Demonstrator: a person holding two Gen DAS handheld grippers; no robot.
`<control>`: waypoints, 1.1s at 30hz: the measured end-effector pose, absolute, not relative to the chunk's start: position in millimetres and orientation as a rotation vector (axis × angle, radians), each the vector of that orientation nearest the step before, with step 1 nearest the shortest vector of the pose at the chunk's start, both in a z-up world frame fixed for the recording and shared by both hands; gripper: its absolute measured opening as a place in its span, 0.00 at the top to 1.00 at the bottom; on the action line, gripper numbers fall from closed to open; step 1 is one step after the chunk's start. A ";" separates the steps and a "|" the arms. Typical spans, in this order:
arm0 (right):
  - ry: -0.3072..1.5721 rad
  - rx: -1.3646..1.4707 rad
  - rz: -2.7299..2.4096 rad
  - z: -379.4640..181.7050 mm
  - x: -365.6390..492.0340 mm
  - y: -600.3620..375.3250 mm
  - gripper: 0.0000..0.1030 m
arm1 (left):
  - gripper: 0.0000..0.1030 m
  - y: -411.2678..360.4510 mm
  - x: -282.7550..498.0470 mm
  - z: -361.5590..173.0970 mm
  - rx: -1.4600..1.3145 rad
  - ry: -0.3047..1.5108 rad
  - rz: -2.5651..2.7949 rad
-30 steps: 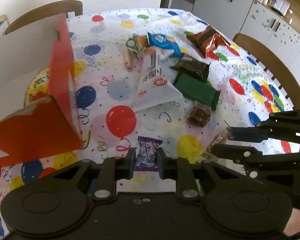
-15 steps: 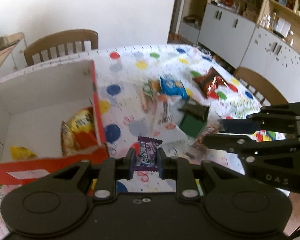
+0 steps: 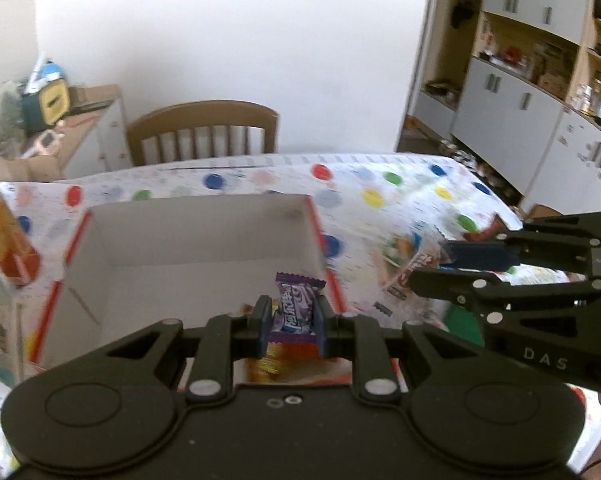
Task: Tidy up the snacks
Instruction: 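Carry both candies into the red box and open both tools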
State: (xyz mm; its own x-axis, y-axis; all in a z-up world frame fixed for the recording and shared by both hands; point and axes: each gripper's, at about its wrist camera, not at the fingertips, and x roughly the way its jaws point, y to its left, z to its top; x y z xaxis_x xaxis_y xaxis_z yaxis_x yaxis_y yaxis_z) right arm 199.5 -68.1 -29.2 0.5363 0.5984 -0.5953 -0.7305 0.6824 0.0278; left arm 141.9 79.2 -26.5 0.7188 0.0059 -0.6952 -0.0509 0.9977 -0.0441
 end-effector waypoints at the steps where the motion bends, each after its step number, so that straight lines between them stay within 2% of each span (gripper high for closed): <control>1: 0.616 -0.241 0.806 -30.2 202.1 -59.9 0.77 | 0.82 84.7 142.8 -26.3 -0.064 0.768 0.043; 18: 0.749 -0.385 0.838 -88.0 227.5 34.1 0.76 | 0.82 184.2 169.6 -72.5 -0.103 0.920 0.213; 33: 0.840 -0.395 0.793 -116.0 242.0 46.3 0.76 | 0.81 193.7 195.8 -108.3 -0.079 1.028 0.203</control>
